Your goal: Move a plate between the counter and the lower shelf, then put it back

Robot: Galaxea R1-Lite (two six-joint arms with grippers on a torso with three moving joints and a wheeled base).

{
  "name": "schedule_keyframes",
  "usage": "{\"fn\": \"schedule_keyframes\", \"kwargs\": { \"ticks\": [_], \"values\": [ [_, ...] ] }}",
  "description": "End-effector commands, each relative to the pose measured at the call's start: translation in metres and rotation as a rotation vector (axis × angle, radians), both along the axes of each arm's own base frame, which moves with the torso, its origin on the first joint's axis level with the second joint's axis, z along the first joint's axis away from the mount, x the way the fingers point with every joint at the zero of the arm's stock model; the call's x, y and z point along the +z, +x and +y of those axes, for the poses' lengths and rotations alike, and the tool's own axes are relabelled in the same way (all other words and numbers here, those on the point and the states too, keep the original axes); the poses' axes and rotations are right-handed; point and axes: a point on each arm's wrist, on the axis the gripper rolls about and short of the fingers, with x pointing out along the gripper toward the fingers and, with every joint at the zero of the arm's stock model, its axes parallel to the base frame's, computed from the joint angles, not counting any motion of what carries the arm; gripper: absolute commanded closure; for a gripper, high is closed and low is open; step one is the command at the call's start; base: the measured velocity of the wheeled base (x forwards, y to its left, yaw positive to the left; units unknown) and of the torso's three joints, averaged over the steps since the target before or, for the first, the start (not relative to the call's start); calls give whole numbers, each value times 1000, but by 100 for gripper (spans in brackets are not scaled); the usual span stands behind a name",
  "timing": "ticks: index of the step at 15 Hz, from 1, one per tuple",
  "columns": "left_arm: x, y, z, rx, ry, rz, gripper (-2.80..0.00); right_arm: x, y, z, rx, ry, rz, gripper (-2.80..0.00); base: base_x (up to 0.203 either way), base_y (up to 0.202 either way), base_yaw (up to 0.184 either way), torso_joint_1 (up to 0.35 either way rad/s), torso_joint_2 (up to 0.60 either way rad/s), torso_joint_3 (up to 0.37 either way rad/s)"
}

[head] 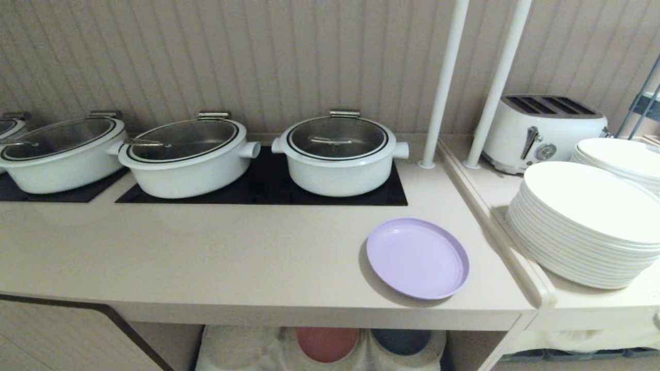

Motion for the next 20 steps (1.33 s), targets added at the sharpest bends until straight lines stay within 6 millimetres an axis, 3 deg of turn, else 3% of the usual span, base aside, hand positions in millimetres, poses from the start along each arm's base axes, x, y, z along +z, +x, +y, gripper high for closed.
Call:
{"fn": "schedule_keyframes", "kwargs": {
  "ticks": [1, 5, 9, 13, 20],
  "values": [
    [0, 0, 0, 1, 0, 1, 0, -13, -29, -5, 35, 75, -98, 0, 0, 0, 0, 0, 0, 0],
    [0, 0, 0, 1, 0, 1, 0, -41, -31, -8, -154, 102, 148, 0, 0, 0, 0, 0, 0, 0],
    [0, 0, 0, 1, 0, 1, 0, -47, -39, -8, -203, 126, 135, 0, 0, 0, 0, 0, 0, 0],
    [0, 0, 0, 1, 0, 1, 0, -56, -55, -6, -162, 138, -8, 0, 0, 0, 0, 0, 0, 0],
    [0, 0, 0, 1, 0, 1, 0, -56, -56, -6, -160, 149, -17, 0, 0, 0, 0, 0, 0, 0]
  ]
}}
